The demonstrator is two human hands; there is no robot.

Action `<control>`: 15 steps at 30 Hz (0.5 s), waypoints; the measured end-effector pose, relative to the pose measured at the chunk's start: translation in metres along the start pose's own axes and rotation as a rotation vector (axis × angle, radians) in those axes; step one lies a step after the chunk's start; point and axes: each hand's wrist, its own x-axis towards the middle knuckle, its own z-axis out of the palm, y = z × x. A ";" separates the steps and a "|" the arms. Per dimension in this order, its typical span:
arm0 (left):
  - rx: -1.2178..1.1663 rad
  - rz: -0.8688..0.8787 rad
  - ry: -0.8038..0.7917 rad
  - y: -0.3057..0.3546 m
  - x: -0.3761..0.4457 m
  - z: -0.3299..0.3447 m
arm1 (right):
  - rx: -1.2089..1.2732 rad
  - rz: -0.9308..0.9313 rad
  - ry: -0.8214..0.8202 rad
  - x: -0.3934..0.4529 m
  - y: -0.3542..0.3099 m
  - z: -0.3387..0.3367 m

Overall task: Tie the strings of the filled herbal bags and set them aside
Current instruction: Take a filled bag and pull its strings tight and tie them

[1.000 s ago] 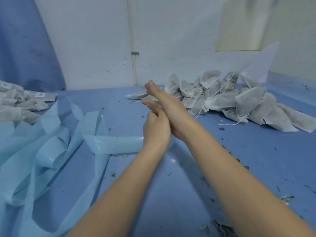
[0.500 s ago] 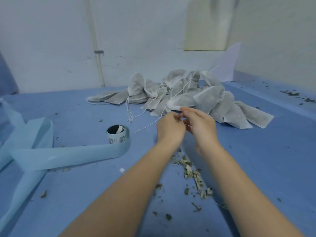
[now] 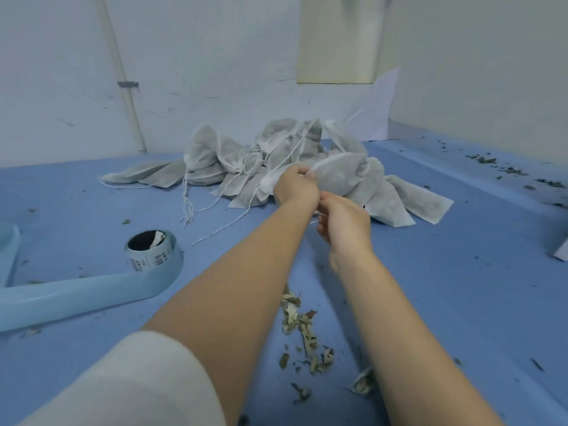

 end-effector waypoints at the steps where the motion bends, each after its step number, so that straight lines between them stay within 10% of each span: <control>1: 0.012 0.019 0.010 0.000 -0.002 -0.002 | -0.044 -0.035 0.009 0.000 0.000 0.000; 9: 0.087 0.267 0.101 -0.004 -0.042 -0.056 | -0.452 -0.641 0.077 -0.013 -0.004 -0.005; 15: 0.047 0.214 0.152 -0.012 -0.073 -0.104 | -0.592 -0.612 -0.112 -0.018 0.003 -0.005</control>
